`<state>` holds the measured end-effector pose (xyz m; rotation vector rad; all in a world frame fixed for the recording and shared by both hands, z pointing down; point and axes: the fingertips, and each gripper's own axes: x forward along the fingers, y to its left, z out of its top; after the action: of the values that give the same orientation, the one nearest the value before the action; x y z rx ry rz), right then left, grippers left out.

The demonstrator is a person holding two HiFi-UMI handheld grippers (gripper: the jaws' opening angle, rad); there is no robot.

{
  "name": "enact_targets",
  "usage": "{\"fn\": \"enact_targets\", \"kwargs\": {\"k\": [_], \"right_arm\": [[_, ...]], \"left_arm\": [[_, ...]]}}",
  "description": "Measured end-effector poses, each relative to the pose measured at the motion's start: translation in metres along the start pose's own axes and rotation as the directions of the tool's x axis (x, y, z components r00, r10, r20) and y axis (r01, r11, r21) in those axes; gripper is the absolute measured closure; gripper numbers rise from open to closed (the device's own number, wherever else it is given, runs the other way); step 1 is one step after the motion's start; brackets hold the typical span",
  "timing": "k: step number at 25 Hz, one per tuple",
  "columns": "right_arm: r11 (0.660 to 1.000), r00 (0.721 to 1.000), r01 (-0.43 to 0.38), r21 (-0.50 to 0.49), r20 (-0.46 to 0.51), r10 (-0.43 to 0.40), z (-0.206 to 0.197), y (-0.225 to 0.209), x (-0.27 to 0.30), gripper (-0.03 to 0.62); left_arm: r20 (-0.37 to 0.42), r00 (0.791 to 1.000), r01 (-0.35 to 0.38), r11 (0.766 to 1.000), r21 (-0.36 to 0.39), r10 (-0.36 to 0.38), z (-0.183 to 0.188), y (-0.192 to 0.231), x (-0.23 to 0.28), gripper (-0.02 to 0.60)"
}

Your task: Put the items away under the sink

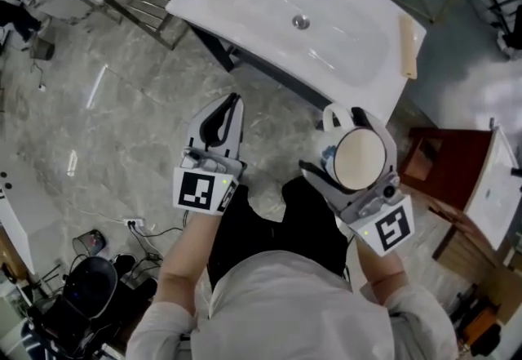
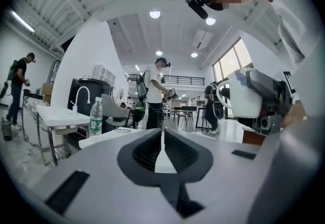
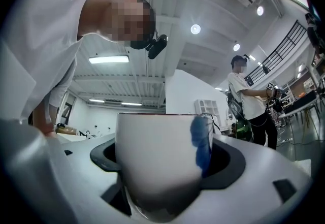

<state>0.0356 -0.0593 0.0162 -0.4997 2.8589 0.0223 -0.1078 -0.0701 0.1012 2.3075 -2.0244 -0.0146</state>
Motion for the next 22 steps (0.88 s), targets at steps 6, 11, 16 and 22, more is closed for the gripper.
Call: {"fn": "enact_targets", "kwargs": {"k": [6, 11, 16, 22], "right_arm": [[1.000, 1.000, 0.010, -0.028, -0.016, -0.010, -0.079, 0.031, 0.003, 0.201], [0.998, 0.998, 0.019, -0.053, -0.059, -0.023, -0.143, 0.041, 0.012, 0.201], [0.997, 0.994, 0.053, -0.049, -0.097, -0.057, -0.199, 0.035, 0.013, 0.201], [0.996, 0.986, 0.056, -0.075, -0.155, -0.067, -0.275, 0.014, 0.006, 0.201]], "left_arm": [[-0.004, 0.998, 0.066, 0.998, 0.018, -0.066, -0.069, 0.021, -0.001, 0.561], [0.007, 0.995, 0.099, 0.994, 0.044, -0.099, -0.111, 0.038, 0.006, 0.561], [0.031, 0.995, 0.090, 0.996, 0.021, -0.090, -0.152, 0.051, 0.012, 0.561], [0.044, 0.995, 0.094, 0.995, 0.023, -0.095, -0.215, 0.058, 0.033, 0.561]]}}
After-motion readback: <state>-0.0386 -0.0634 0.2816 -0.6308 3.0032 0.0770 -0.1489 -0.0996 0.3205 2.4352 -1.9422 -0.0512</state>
